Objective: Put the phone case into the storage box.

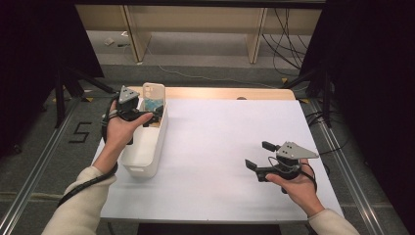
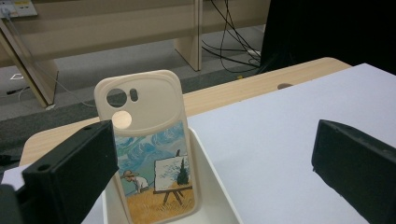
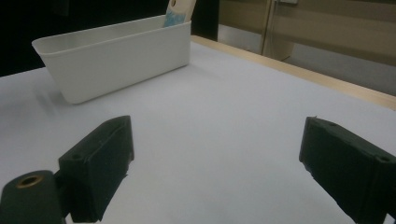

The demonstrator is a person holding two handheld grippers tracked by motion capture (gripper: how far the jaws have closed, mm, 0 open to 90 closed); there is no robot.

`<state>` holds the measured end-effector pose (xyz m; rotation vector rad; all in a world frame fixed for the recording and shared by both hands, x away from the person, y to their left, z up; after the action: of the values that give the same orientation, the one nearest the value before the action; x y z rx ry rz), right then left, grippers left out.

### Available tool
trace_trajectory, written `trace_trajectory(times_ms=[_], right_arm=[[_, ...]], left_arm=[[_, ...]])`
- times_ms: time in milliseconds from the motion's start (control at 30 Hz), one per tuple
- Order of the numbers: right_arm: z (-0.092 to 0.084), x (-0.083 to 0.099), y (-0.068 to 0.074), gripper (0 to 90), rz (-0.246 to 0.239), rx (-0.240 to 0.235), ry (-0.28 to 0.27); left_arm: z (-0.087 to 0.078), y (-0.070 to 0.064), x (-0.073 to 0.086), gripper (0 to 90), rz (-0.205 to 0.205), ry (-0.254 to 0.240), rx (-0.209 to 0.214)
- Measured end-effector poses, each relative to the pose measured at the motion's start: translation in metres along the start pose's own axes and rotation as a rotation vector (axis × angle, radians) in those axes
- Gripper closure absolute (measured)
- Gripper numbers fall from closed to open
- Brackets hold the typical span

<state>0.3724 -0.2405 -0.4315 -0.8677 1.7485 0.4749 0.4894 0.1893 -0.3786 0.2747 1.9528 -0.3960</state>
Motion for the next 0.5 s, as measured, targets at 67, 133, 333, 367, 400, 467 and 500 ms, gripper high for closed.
trace_trajectory(times_ms=[67, 133, 333, 367, 400, 467, 500], right_arm=[[0.0, 0.0, 0.0, 10.9, 0.0, 0.0, 0.0], [0.0, 0.0, 0.0, 10.9, 0.0, 0.0, 0.0], [0.0, 0.0, 0.0, 10.9, 0.001, 0.002, 0.001], [0.0, 0.0, 0.0, 10.9, 0.001, 0.002, 0.002], [0.0, 0.0, 0.0, 10.9, 0.0, 0.002, 0.002], [0.0, 0.0, 0.0, 10.9, 0.0, 0.001, 0.0], [0.0, 0.0, 0.0, 10.9, 0.0, 0.001, -0.001]], left_arm=[[-0.002, -0.001, 0.002, 0.0, 0.002, 0.0, 0.005], [-0.004, -0.002, 0.004, 0.0, -0.003, -0.001, 0.014], [-0.011, -0.004, 0.013, 0.0, 0.008, 0.007, 0.024], [-0.011, -0.004, 0.014, 0.0, 0.011, 0.009, 0.027], [-0.012, -0.004, 0.016, 0.0, 0.006, 0.009, 0.027], [-0.014, -0.005, 0.019, 0.0, 0.008, 0.008, 0.03], [-0.015, -0.005, 0.02, 0.0, 0.009, 0.007, 0.034]])
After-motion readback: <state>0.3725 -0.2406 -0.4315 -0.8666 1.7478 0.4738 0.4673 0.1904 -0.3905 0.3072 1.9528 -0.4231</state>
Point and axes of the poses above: each handheld gripper's, and its own axes: z roughly forward along the jaws, x roughly out of its underside, y roughly to its left, the point moved 2 cm from there along z, roughly forward along the jaws, and after that the axes turned 7 degrees about -z, right-handed, at the moved point
